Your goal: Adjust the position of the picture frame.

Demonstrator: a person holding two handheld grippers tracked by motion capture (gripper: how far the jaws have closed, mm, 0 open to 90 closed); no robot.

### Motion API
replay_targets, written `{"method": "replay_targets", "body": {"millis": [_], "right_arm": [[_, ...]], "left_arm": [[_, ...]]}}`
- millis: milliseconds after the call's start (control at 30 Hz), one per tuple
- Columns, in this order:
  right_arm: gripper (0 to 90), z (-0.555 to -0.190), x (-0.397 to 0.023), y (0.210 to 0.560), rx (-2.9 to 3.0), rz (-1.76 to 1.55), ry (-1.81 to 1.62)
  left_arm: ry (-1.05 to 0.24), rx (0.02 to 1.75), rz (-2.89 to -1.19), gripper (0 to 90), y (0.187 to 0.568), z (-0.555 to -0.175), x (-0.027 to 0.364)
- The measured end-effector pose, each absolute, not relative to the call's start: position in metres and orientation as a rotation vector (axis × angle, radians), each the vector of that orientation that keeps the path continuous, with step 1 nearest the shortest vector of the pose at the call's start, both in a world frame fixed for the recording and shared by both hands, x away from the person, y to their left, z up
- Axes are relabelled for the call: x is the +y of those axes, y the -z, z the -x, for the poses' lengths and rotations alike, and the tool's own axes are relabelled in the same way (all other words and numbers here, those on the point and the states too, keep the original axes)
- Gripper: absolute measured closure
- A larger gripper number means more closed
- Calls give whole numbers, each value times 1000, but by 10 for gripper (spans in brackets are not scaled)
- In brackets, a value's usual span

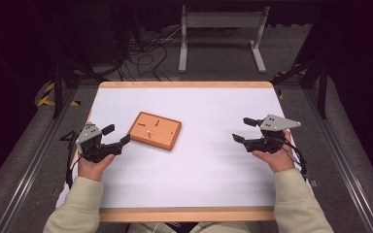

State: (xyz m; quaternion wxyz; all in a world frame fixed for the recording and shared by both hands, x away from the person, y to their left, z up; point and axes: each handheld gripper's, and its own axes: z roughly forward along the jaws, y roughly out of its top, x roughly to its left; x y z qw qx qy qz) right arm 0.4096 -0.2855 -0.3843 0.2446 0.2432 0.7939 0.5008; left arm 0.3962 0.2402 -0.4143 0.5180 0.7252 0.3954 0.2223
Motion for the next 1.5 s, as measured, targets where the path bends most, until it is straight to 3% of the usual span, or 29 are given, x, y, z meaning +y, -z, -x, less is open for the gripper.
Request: {"method": "replay_targets", "body": {"millis": [400,567,800,1033,1500], "right_arm": [[278,-404,-286,383,2175,-682,-1366],[278,-400,-288,382,2171,-690,-1368],[278,-394,-290,382,2172,-702,-1360],[277,-389,-294,382,2165,-723,-1354],[276,-378,-291,381,2177,-727,-1374]], "left_arm": [[-566,975,-1773,310,403,-408,238],[-581,987,-1793,462,400,-417,235],[-596,966,-1838,588,395,-427,230],[-566,993,-1802,897,394,-438,233],[-561,1068,-1793,900,402,-475,232]]}}
